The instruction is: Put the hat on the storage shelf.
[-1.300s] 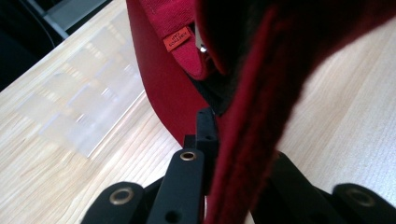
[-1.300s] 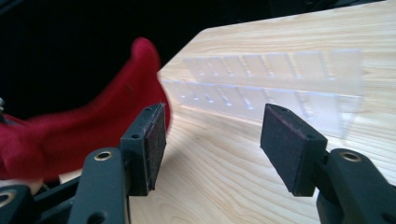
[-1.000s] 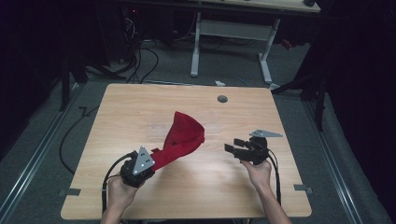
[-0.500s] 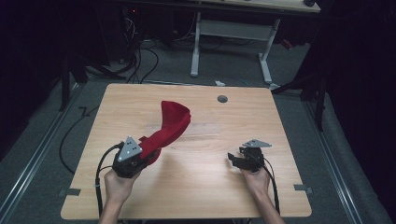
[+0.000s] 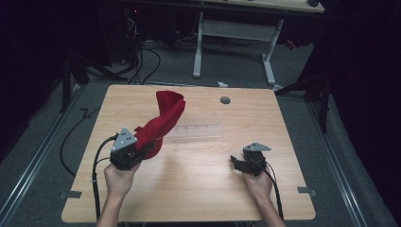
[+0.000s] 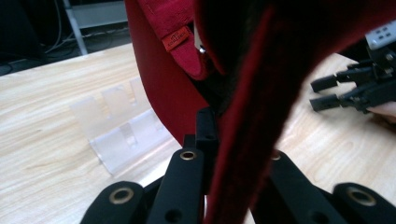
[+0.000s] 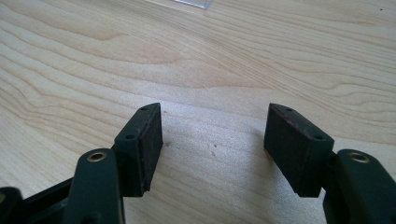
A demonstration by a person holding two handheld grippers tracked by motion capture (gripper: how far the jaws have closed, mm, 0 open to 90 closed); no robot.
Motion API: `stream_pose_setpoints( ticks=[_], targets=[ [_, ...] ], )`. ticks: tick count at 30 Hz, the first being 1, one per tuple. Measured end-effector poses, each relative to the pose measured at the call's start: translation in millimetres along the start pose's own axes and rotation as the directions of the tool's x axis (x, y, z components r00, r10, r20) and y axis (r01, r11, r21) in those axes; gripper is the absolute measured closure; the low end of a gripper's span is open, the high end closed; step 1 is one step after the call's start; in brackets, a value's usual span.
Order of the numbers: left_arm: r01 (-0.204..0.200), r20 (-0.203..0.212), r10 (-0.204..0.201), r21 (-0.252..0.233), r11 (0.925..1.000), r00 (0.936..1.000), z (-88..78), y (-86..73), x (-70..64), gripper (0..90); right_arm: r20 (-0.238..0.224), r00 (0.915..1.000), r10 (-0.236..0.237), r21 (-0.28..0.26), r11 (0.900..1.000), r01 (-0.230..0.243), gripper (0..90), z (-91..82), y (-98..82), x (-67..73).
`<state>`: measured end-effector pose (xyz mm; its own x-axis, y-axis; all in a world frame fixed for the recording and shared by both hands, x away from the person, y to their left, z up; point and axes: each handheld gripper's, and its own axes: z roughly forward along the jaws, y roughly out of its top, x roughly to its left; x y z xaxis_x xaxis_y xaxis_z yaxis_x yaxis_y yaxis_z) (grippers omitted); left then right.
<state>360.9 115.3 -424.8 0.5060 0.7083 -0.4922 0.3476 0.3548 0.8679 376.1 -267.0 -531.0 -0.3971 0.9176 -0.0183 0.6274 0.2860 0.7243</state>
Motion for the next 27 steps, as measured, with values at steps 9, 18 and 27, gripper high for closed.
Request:
stream_pose_setpoints(
  ticks=[9, 18, 27],
  targets=[
    [0.026, -0.015, -0.027, -0.050, 0.9984, 0.9995, 6.3, 18.3, 10.2, 85.5, 0.000, 1.0000, -0.001, -0.001, 1.000, 0.001, 36.7, 0.2, -0.1, 0.4],
    [0.015, -0.031, -0.017, -0.056, 0.9983, 0.9994, 23.5, 27.8, 17.8, 85.6, 0.000, 1.0000, -0.001, 0.000, 1.000, 0.001, 36.4, 0.2, 0.0, 0.5],
    [0.015, -0.066, -0.019, -0.064, 0.9979, 0.9977, 44.6, 32.2, 31.2, 85.5, -0.001, 1.0000, -0.004, -0.001, 1.000, 0.004, 36.0, 0.3, 0.0, 0.6]
  ],
)
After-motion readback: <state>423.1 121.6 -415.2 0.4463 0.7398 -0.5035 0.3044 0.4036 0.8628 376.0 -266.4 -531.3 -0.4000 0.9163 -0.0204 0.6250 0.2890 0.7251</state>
